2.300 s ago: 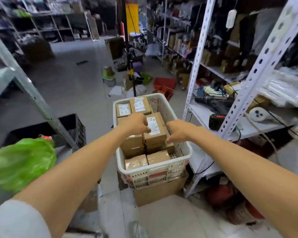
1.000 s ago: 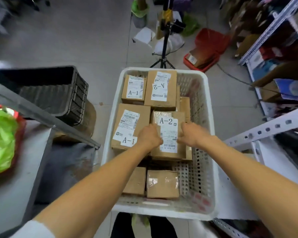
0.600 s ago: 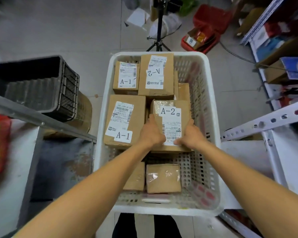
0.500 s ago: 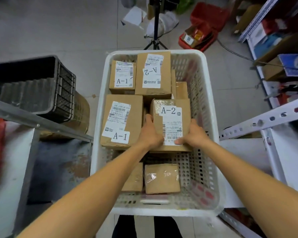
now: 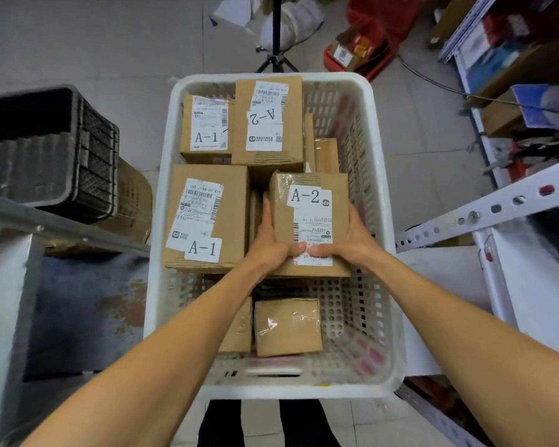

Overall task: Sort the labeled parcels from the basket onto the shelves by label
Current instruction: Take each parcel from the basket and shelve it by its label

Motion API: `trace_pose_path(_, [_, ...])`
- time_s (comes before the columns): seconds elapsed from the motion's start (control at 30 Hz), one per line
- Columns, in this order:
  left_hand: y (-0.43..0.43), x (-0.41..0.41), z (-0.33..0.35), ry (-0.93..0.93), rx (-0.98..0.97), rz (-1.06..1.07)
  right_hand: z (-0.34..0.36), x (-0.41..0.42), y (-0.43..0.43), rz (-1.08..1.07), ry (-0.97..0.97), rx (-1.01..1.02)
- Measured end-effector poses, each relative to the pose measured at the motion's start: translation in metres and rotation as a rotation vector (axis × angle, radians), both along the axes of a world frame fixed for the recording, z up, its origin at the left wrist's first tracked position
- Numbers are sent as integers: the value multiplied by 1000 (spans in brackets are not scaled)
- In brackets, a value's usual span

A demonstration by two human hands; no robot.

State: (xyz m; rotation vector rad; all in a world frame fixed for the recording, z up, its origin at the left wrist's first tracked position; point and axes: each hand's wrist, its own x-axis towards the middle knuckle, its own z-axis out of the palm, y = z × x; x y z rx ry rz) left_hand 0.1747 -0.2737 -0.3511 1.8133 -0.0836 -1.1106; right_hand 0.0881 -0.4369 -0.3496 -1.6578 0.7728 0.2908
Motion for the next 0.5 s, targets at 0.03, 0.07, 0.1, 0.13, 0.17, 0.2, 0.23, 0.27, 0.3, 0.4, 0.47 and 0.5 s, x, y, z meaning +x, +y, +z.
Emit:
trace_pose_path(0.03, [0, -1, 3, -7, -11, -10, 3, -2, -1, -12, -1, 8])
trace_pose_path(0.07, [0, -2, 8, -14, -16, -23, 6, -4, -2, -23, -10, 10])
trace_pose_path(0.1, [0, -2, 13, -23, -26, -40, 10, -5, -2, -21, -21, 0])
trace_pose_path(0.13, [1, -3, 20, -36, -27, -66, 13, -7, -1, -14, -44, -8])
trace_pose_path(0.17, [2, -4, 26, -55, -42, -93, 19, -9, 1, -5, -60, -25])
trace_pose_path(0.2, [4, -4, 35, -79, -56, -120, 27, -10, 3, -1, -64, -41])
trace_pose_path(0.23, [6, -4, 43, -106, -79, -145, 39, -12, 6, -1, -67, -53])
trace_pose_path(0.27, [9, -4, 53, -137, -102, -168, 51, -15, 9, -12, -72, -59])
trace_pose_path(0.3, [13, -3, 63, -169, -122, -193, 63, -19, 13, -26, -80, -55])
trace_pose_path(0.4, [27, -4, 97, -238, -180, -242, 91, -34, 23, -62, -116, -69])
trace_pose_path(0.47, [41, -3, 118, -253, -225, -276, 112, -43, 37, -76, -121, -109])
trace_pose_path(0.5, [49, -3, 127, -255, -235, -303, 123, -47, 44, -77, -122, -129])
